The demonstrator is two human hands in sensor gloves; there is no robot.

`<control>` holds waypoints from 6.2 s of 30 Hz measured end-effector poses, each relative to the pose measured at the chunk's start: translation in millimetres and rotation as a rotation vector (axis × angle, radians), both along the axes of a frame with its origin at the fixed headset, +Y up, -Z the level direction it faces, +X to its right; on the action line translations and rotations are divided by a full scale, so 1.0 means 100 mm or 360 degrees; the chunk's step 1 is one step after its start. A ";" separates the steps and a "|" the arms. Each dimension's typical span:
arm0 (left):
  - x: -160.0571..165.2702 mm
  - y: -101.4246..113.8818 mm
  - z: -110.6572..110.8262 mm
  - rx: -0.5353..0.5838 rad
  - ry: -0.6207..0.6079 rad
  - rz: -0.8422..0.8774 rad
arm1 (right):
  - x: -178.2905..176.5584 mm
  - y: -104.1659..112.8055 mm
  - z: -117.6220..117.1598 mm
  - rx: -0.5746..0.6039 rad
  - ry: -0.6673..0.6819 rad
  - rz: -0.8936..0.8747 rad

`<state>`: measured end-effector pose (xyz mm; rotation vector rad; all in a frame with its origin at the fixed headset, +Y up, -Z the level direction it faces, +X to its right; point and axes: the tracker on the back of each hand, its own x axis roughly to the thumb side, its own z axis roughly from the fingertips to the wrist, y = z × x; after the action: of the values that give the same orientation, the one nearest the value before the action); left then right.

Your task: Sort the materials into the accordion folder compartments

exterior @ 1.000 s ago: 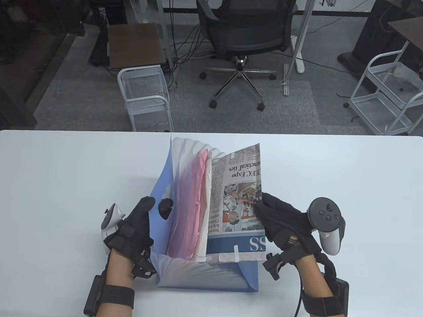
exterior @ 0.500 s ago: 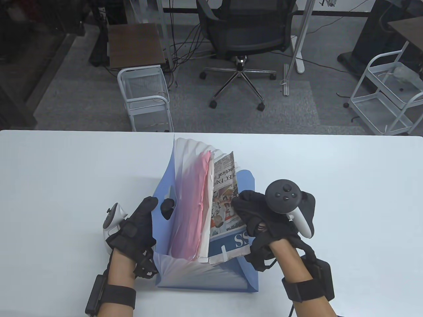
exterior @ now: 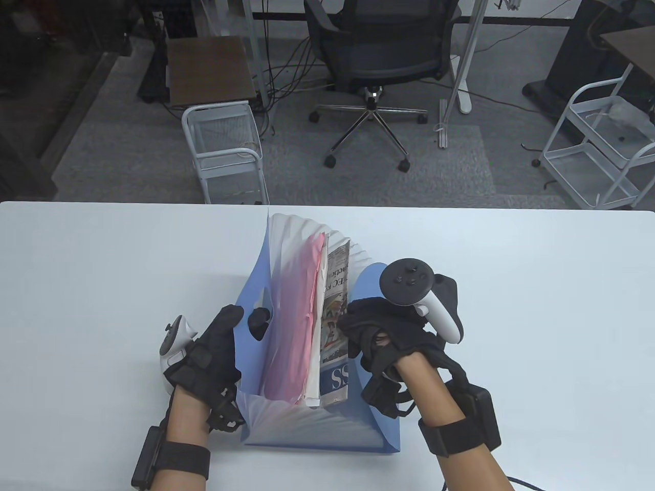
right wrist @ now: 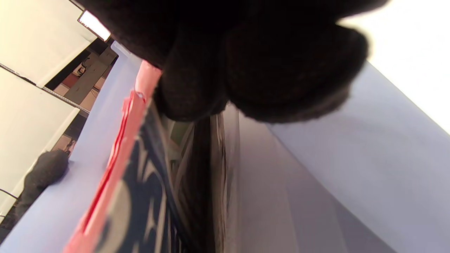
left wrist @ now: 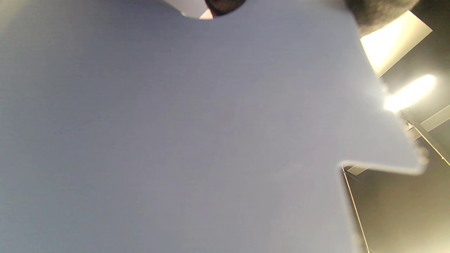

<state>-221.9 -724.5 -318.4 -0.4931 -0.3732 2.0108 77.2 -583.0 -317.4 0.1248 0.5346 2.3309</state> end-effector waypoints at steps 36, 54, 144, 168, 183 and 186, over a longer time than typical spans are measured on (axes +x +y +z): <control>0.04 -0.01 0.01 0.0002 -0.0005 0.0018 | -0.09 0.26 0.18 0.0081 0.0155 0.0051; 0.31 0.02 0.01 0.0040 -0.0052 -0.0183 | 0.32 -0.55 0.27 0.0365 -0.0201 0.0056; 0.39 -0.01 -0.09 0.0185 0.0475 -0.2667 | -0.11 -1.65 0.27 -0.0103 0.0435 0.0741; 0.94 -0.03 -0.14 0.0627 0.0480 -0.2630 | -0.01 -1.64 0.17 -0.0124 0.0488 0.0666; 1.57 -0.07 -0.38 0.0713 0.0298 -0.3360 | -0.02 -1.63 0.17 -0.0093 0.0516 0.0693; 1.58 -0.07 -0.43 0.0624 0.0317 -0.3398 | -0.02 -1.63 0.16 -0.0095 0.0515 0.0688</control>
<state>-63.8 -731.2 -361.7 -0.1633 0.0264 -0.1098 75.2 -745.5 -301.1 0.3974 0.8609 2.7282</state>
